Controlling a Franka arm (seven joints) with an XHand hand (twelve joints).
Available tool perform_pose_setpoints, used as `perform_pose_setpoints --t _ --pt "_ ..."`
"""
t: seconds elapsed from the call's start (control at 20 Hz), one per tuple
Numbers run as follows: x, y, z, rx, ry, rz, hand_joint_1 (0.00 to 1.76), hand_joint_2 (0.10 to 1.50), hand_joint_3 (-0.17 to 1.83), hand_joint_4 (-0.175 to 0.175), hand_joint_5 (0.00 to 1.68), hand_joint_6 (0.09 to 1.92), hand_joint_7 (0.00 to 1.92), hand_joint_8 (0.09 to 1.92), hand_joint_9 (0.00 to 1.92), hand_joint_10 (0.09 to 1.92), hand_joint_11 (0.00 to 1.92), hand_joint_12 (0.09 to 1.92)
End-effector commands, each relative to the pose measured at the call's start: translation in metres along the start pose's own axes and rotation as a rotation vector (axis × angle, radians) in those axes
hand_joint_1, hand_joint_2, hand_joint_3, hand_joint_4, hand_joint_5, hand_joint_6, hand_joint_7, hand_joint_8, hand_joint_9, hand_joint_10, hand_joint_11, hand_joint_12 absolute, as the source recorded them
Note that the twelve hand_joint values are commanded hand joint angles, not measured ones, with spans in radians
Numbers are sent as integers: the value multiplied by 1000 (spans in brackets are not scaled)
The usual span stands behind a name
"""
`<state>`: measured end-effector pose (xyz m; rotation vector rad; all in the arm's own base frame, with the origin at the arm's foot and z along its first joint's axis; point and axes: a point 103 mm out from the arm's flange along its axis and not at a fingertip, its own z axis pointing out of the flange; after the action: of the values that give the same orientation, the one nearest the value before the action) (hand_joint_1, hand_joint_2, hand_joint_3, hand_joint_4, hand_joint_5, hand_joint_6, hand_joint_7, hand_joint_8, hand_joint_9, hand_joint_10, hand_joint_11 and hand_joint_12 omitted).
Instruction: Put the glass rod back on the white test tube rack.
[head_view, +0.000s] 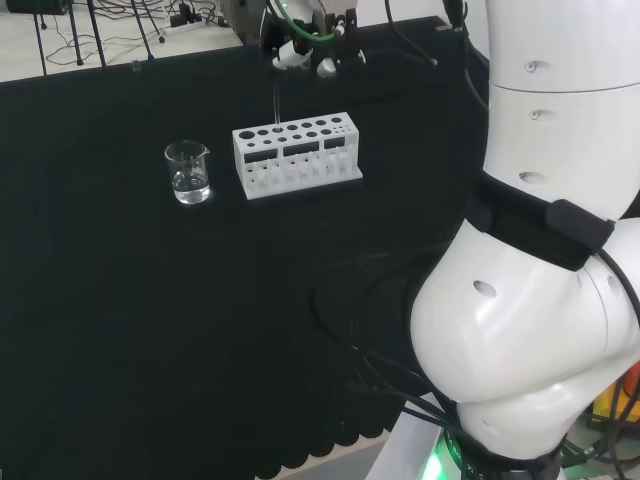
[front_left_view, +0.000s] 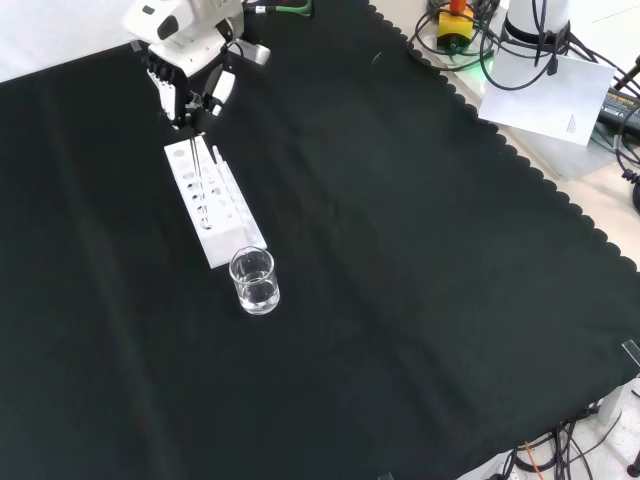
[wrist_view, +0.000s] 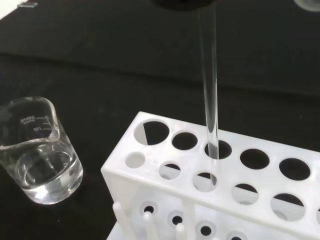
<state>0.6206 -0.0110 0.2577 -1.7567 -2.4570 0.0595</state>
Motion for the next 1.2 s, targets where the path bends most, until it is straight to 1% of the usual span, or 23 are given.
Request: perform_pose_setpoints --t 0.05,0.25,0.4,0.7,0.8,0.85,0.9,0.95,1.0,1.05,1.1,1.15,1.2 --pt "1 1 1 15 -5 3 1308 1022 -1 -175 1169 399 1251 850 1729 499 1717 312" --pt "1 0 12 -4 13 -4 1308 1022 -1 -175 1170 397 1251 850 1728 499 1716 312" --pt "-3 0 7 5 20 -6 1308 1022 -1 -175 1170 397 1252 849 1728 499 1715 312" --pt "2 -1 3 -7 21 -14 1308 1021 -1 -175 1168 404 1258 836 1726 501 1715 313" --pt "4 0 3 -7 6 -12 1309 1018 -3 -175 1158 436 1280 788 1718 502 1719 316" --pt "5 0 2 -1 1 -10 1309 1011 -13 -175 1185 481 1290 700 1717 501 1724 317" --pt "5 0 1 7 -5 -9 1351 1000 -74 -175 1119 535 1375 491 1720 497 1726 319" --pt "6 1 1 13 -8 -6 1386 990 -120 -175 986 645 1466 285 1730 483 1729 325" --pt "7 1 1 19 -10 -5 1407 982 -148 -175 834 773 1528 150 1745 470 1734 340" --pt "8 1 1 23 -18 -4 1419 977 -162 -175 686 871 1564 87 1762 461 1741 366" --pt "8 0 1 31 -21 -1 1425 972 -170 -175 548 901 1585 87 1781 463 1747 419" --pt "7 0 1 38 -24 3 1428 968 -173 -168 446 881 1596 87 1796 468 1749 486" --pt "6 -1 1 42 -22 8 1411 922 -175 -159 369 856 1693 87 1821 455 1757 547"
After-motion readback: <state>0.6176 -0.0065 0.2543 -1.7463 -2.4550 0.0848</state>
